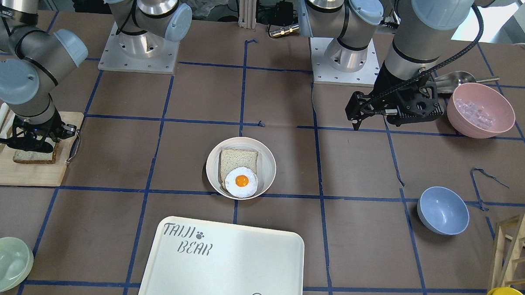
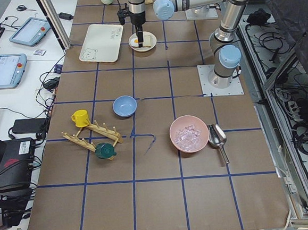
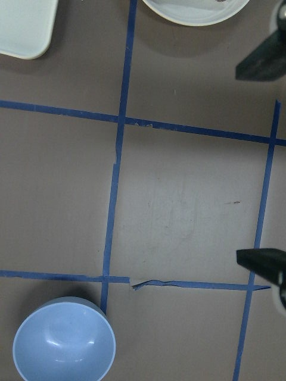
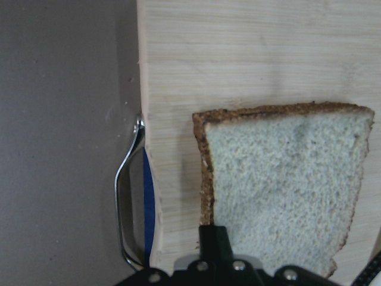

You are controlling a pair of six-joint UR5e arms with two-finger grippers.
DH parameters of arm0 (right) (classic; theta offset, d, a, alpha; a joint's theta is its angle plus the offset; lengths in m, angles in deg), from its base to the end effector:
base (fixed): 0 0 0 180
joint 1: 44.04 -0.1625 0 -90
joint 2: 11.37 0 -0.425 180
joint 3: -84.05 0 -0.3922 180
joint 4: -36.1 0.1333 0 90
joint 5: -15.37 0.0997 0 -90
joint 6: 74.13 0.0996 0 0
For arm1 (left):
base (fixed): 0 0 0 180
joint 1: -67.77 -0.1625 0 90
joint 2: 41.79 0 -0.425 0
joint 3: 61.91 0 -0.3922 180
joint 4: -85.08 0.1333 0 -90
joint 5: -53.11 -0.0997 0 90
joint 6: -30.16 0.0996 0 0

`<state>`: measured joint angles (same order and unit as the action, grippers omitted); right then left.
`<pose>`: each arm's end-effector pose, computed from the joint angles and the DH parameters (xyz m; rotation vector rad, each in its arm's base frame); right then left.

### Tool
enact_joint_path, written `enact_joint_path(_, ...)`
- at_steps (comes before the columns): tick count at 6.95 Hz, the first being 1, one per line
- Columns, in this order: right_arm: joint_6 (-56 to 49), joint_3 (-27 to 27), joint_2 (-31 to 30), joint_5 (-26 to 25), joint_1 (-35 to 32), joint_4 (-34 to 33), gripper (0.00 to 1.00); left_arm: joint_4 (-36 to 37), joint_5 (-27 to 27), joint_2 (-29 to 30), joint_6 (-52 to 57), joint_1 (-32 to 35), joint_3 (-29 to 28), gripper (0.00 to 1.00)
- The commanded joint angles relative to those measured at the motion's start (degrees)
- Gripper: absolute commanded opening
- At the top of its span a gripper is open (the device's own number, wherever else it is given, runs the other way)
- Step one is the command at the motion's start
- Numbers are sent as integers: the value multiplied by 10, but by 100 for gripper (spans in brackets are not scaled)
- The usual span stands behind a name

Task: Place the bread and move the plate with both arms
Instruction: 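Close the right gripper on the bread slice edge and lift it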

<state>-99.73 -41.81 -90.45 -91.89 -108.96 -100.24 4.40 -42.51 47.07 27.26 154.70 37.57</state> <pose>-0.0960 -0.4498 0.1981 0.0147 -2.8661 -0.1961 -0.0976 -0.4869 0.4331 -0.1598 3.0392 -0.0258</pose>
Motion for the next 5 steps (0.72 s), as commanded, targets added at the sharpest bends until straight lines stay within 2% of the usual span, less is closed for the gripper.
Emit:
enact_joint_path(1,-2,0,0,0,1,0,0,-1,0,0,0,0,0,100)
enact_joint_path(4,-5,32,-13,-1,1,4,0,-1,-1,0,0,0,0,100)
enact_joint_path(5,6,44,-41,4,-1,59,0,-1,-1,0,0,0,0,100)
